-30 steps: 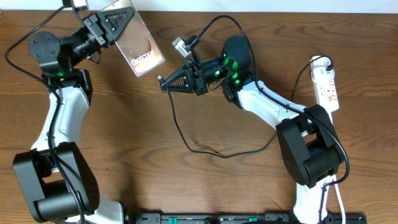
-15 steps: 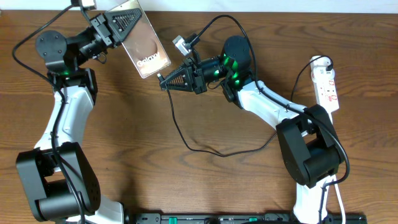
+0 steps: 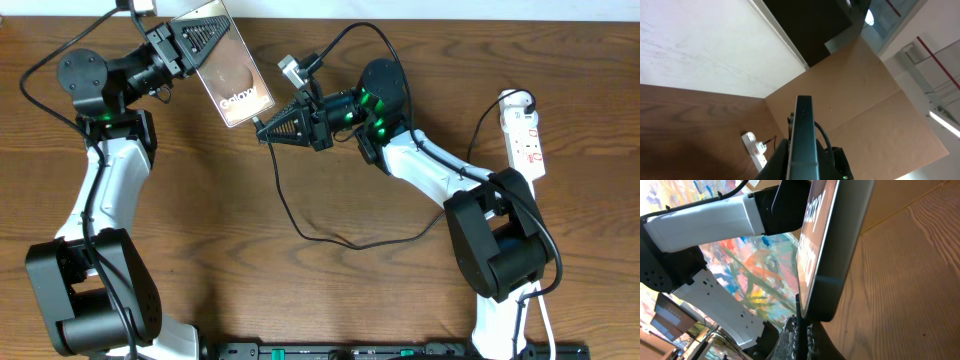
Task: Plug charger to phone and switch on socket
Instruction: 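Push the plug into the phone's port with the right gripper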
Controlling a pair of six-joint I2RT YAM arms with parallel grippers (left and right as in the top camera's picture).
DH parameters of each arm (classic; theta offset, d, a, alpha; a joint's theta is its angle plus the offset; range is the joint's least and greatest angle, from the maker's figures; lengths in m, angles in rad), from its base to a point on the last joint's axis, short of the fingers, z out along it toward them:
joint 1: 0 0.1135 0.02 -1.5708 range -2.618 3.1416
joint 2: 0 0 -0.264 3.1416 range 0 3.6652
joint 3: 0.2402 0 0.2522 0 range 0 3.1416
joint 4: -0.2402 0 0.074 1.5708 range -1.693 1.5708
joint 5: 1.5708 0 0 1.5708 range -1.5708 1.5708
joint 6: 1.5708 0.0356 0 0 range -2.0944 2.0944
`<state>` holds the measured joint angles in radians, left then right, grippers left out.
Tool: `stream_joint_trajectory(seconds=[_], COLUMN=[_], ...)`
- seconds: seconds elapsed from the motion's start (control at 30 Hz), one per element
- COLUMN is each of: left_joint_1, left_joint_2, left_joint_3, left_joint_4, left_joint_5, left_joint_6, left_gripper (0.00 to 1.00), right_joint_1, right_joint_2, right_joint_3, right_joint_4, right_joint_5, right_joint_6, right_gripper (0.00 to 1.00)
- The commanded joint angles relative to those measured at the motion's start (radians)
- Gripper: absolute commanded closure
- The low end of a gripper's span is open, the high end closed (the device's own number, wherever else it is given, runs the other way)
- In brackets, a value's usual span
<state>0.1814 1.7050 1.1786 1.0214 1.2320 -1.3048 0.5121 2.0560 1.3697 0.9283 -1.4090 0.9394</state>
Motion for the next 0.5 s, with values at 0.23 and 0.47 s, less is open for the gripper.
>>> stream_joint_trajectory(seconds=[0.23,0.47], left_joint_1=[-0.013,-0.024], left_joint_2=[-0.026,-0.026], left_joint_3=[0.020,0.020], left_joint_4=[0.012,0.012], left_joint_5=[0.009,0.012], left_joint_6=[0.010,0.010], left_gripper=[0.93,0.93], right_joint_1=[0.006,0.005], right_joint_2=[0.003,0.003], right_joint_3=[0.005,0.005], right_joint_4=[0.004,0.004], right_joint_5=[0.011,0.012], right_joint_6=[0.007,0.007], right_gripper=[0.99,0.99])
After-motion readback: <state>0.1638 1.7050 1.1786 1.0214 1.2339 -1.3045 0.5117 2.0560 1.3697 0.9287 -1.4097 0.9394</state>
